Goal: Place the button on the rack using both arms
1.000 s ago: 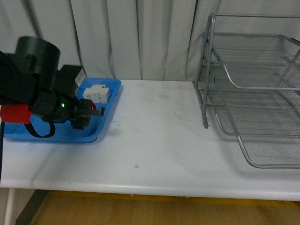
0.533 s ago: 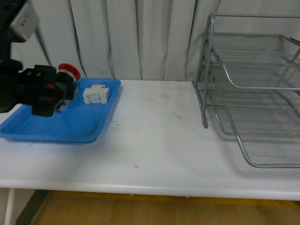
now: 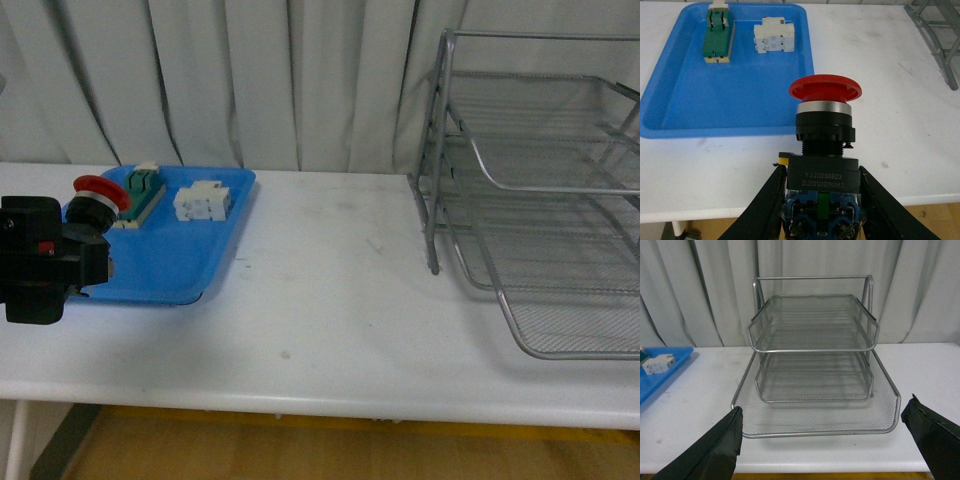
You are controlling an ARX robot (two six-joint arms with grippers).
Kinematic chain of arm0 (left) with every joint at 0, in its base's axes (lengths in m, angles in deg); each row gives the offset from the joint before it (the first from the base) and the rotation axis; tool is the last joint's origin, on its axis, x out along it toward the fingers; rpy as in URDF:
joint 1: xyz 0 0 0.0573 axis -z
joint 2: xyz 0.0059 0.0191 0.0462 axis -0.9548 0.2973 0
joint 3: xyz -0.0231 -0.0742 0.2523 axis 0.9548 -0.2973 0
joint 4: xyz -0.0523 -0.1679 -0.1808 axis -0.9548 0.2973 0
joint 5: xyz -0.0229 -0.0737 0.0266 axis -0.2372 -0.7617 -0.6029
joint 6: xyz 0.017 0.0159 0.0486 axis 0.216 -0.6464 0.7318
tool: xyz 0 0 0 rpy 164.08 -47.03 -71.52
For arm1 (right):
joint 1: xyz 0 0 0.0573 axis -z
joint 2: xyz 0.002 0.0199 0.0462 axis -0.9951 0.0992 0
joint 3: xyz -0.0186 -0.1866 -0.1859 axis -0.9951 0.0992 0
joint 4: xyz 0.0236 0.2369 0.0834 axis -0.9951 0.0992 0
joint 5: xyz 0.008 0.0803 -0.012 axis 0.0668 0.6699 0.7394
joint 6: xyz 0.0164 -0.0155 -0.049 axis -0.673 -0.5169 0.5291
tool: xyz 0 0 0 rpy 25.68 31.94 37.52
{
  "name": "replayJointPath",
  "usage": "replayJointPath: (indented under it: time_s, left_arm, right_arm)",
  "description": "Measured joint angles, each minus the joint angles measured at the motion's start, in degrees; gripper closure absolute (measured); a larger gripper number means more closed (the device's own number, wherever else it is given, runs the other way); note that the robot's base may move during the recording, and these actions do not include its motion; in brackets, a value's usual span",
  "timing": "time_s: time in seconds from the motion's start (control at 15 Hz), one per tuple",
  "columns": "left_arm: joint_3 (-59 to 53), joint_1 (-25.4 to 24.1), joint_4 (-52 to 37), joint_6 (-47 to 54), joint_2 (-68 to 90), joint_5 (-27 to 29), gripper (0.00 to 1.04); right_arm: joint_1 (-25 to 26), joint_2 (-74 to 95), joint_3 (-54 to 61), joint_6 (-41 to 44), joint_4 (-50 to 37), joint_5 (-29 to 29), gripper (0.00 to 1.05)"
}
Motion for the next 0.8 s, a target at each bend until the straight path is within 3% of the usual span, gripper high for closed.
replayJointPath:
  time_s: [0.8]
  left_arm:
    - [-1.49, 0.35, -1.18, 0.0, 0.81, -0.5, 0.69]
  right_arm:
    - [0.0, 0.0, 0.0, 0.0, 0.13, -0.04, 0.06]
